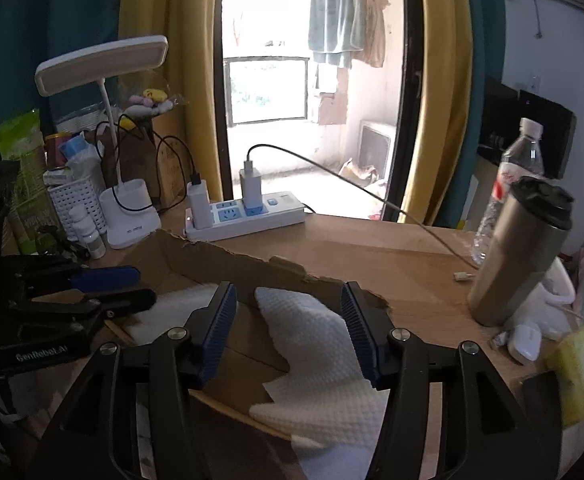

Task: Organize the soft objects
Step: 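Open the right gripper to drop the wipe into the box, then lower the right gripper onto the brown teddy bear and grasp it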

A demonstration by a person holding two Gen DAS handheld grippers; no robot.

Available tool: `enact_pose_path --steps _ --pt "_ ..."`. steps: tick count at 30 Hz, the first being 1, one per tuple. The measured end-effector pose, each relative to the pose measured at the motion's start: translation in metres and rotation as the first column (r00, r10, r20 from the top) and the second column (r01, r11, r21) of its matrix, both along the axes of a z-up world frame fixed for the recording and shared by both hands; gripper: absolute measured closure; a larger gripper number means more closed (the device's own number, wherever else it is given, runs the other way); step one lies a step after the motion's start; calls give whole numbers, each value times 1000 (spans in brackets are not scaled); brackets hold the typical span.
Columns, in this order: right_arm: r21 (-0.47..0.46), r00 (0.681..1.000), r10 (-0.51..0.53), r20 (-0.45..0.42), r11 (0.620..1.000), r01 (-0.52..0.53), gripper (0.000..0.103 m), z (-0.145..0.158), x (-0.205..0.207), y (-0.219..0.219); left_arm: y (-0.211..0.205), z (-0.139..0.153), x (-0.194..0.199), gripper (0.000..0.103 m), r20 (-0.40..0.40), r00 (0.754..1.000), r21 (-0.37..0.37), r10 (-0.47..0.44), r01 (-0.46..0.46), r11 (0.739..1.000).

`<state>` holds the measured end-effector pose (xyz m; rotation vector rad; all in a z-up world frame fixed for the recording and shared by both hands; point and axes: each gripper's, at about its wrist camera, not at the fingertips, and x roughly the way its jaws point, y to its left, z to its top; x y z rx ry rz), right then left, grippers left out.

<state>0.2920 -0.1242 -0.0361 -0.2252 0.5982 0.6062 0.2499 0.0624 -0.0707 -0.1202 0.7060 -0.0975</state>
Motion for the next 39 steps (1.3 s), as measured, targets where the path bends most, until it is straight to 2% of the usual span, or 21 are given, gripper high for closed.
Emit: enact_pose_path --steps 11,12,13,15,16,20,27,29,31,34,39 --pt "-6 999 -28 20 1000 28 45 9 -33 -20 3 19 -32 70 49 999 6 16 -16 1000" --pt "-5 999 -28 21 1000 28 45 10 -37 -21 3 21 -35 64 55 998 5 17 -17 1000" --pt "-4 999 -27 23 1000 27 45 10 -40 -21 2 22 -38 49 60 998 4 17 -17 1000" --pt "-2 999 -25 27 1000 25 44 12 -47 -22 2 24 -45 34 69 997 -3 18 -18 1000" --pt "-2 999 -22 28 1000 23 44 13 -52 -22 2 25 -49 32 77 997 -12 19 -18 1000" --pt "2 999 -12 32 1000 11 38 15 -64 -21 4 31 -66 32 107 994 -42 29 -24 999" --pt "4 999 0 34 1000 0 35 16 -86 -21 2 35 -92 32 126 991 -52 48 -42 998" --pt "8 1000 4 31 1000 -5 25 16 -92 -21 1 36 -99 31 131 990 -54 55 -49 997" --pt "14 999 7 32 1000 -7 23 17 -97 -23 0 36 -107 30 137 988 -51 64 -58 997" --pt "17 1000 11 29 1000 -12 22 17 -107 -25 0 36 -119 24 139 988 -55 72 -65 996" --pt "9 999 18 29 1000 -19 21 14 -124 -29 -1 37 -136 22 150 984 -66 92 -83 994"
